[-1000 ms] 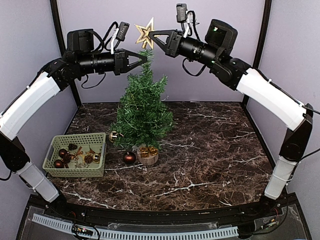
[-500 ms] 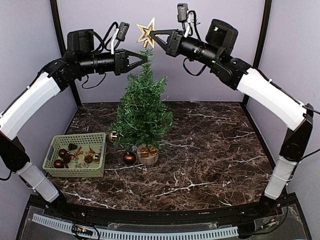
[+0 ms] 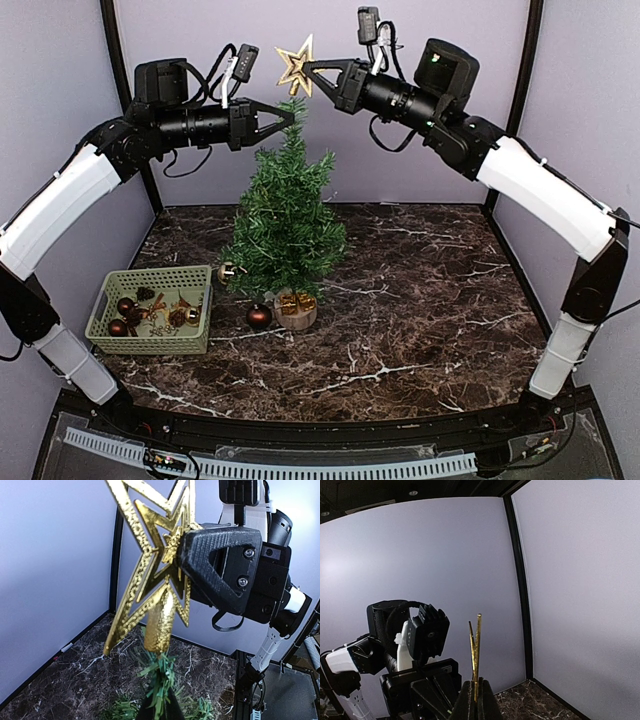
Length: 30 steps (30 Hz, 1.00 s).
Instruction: Decorate the small christmas tree
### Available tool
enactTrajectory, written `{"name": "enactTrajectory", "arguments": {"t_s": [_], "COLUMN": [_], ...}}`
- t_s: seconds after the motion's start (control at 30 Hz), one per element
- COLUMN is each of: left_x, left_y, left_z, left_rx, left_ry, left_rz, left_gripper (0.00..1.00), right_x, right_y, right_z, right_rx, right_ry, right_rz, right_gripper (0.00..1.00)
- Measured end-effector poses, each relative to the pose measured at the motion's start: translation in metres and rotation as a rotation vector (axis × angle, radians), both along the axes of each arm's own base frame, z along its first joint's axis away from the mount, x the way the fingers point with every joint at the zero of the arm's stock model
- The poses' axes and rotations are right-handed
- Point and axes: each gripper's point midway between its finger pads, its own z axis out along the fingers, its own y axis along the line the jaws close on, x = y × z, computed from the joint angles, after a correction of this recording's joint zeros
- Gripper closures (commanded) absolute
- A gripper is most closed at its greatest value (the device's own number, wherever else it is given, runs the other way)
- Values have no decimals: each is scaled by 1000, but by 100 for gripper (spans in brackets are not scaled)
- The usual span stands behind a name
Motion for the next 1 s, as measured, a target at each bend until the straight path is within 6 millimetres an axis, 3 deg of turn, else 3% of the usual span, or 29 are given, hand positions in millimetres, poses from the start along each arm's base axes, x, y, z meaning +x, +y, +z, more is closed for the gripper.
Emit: {"name": "enactTrajectory", "arguments": {"t_s": [0.47,1.0], "left_x": [2,2], "left_y": [1,1], "left_z": [0,-1], "left_rx": [-2,-1], "left_ry": [-3,-19], "left_rz": [4,1], "left_gripper": [100,97], "right_x": [0,-9], "right_y": [3,3], "right_z": [-15,-18], "right_rx": [-42,-101], "right_ry": [20,9], "right_rz": [11,45], "right_gripper": [100,100]}}
